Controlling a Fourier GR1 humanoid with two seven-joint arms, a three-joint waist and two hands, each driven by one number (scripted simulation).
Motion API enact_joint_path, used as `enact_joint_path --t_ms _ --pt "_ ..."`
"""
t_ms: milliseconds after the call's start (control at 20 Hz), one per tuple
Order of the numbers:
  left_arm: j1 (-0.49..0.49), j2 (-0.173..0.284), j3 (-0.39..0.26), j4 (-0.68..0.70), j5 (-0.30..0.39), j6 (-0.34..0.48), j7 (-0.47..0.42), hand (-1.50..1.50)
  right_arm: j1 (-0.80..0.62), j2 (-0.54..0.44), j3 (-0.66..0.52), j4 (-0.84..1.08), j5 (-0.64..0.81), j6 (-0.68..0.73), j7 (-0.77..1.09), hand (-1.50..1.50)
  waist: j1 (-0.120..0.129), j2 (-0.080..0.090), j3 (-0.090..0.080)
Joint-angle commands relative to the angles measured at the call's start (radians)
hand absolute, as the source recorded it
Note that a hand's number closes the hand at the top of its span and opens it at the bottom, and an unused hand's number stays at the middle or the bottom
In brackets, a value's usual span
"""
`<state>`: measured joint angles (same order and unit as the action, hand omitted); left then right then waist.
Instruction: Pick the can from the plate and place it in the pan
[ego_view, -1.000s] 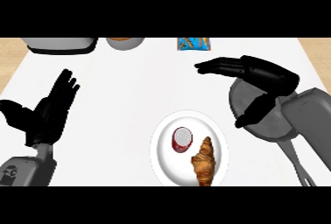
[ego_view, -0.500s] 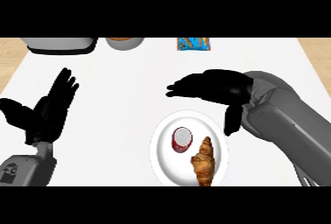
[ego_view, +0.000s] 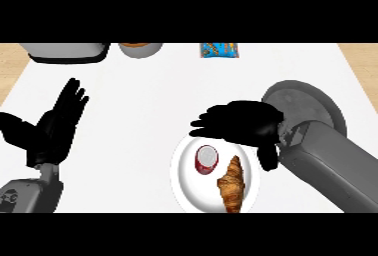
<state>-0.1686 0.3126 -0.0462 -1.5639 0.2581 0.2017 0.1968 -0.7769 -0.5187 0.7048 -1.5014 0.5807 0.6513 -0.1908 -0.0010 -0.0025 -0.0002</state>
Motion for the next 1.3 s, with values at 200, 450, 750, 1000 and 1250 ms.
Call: enact_joint_path --t_ms 200,450,750,1000,1250 --pt "0.051 -0.044 -0.015 -0.023 -0.039 -0.009 -0.042 0.0 0.08 0.035 0.022 -0.111 0.205 -0.025 0.093 -1.5 0.005 0.001 0.0" --pt "0.034 -0.036 0.027 0.01 -0.038 -0.051 -0.036 0.0 0.166 0.124 -0.017 -0.209 0.236 0.038 0.129 -1.5 0.003 0.002 0.0" --pt "0.087 -0.072 0.021 -0.007 -0.063 -0.058 -0.073 0.0 0.145 0.205 -0.017 -0.168 0.311 0.13 0.173 -1.5 0.007 0.001 0.0" --pt "-0.019 -0.082 0.03 0.003 -0.088 -0.025 0.027 0.0 0.215 0.279 0.047 -0.1 0.447 0.046 0.2 -1.5 0.003 0.002 0.0" --pt "0.028 -0.084 0.065 -0.008 -0.074 -0.069 -0.009 0.0 0.202 0.252 -0.035 0.021 0.482 -0.034 0.039 -1.5 0.005 0.003 0.0"
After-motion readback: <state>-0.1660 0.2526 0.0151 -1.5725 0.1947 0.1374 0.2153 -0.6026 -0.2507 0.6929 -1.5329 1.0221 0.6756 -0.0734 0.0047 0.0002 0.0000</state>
